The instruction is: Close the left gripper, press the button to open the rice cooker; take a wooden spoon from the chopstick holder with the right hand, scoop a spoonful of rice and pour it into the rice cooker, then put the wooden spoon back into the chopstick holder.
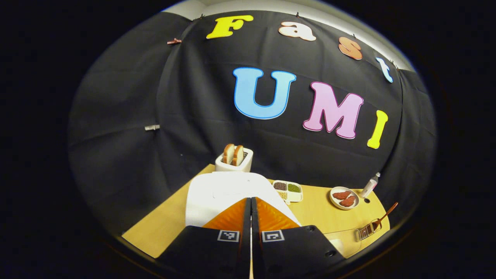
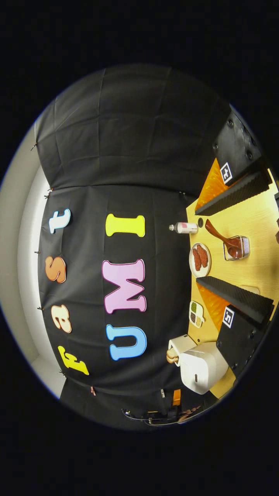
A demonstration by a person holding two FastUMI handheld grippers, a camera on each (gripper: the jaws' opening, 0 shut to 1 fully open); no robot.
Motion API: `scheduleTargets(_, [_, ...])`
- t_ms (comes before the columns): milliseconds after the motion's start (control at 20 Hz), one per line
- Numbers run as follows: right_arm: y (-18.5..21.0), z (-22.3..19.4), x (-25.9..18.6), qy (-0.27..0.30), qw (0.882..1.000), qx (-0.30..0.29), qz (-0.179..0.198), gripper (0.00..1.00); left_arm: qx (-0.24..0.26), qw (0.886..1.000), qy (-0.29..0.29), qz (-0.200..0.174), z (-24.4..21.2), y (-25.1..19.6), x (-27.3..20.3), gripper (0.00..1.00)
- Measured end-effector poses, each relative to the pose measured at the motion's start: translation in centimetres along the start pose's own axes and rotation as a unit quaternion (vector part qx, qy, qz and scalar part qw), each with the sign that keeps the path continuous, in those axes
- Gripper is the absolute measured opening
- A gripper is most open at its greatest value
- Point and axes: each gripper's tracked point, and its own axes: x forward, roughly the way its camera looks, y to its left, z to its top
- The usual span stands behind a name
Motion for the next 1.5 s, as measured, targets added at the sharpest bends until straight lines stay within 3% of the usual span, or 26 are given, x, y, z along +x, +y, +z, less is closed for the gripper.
scheduleTargets(250, [-0.9, -0.9, 0.7, 0.012, 1.000, 0.001, -0.003, 0.99, -0.039, 0.998, 0.053, -0.005, -4.2, 0.5, 2.9, 0.11])
scheduleTargets(300, [-1.0, -1.0, 0.8, 0.014, 1.000, 0.002, -0.004, 0.99, -0.037, 0.998, 0.056, -0.004, -4.7, 0.4, 3.1, 0.07])
scheduleTargets(700, [-1.6, -2.2, 1.8, 0.030, 1.000, 0.004, -0.004, 0.98, -0.012, 0.997, 0.077, 0.004, -6.6, 0.1, 4.7, 0.08])
scheduleTargets(1000, [-2.1, -3.5, 2.3, 0.044, 0.999, 0.024, -0.003, 0.98, 0.038, 0.994, 0.105, 0.020, -7.2, -0.1, 4.9, 0.08])
scheduleTargets(1100, [-2.1, -3.9, 2.6, 0.047, 0.998, 0.029, 0.000, 0.98, 0.044, 0.995, 0.085, 0.038, -5.9, -0.3, 4.3, 0.07])
scheduleTargets(1300, [-2.4, -4.1, 3.6, 0.045, 0.998, 0.034, -0.001, 0.98, 0.062, 0.996, -0.033, 0.063, 0.7, -2.5, 0.1, 0.08])
scheduleTargets(1500, [-2.5, -4.4, 4.8, 0.049, 0.997, 0.055, 0.005, 0.99, 0.022, 0.997, -0.077, 0.016, 2.1, -6.8, -4.9, 0.08])
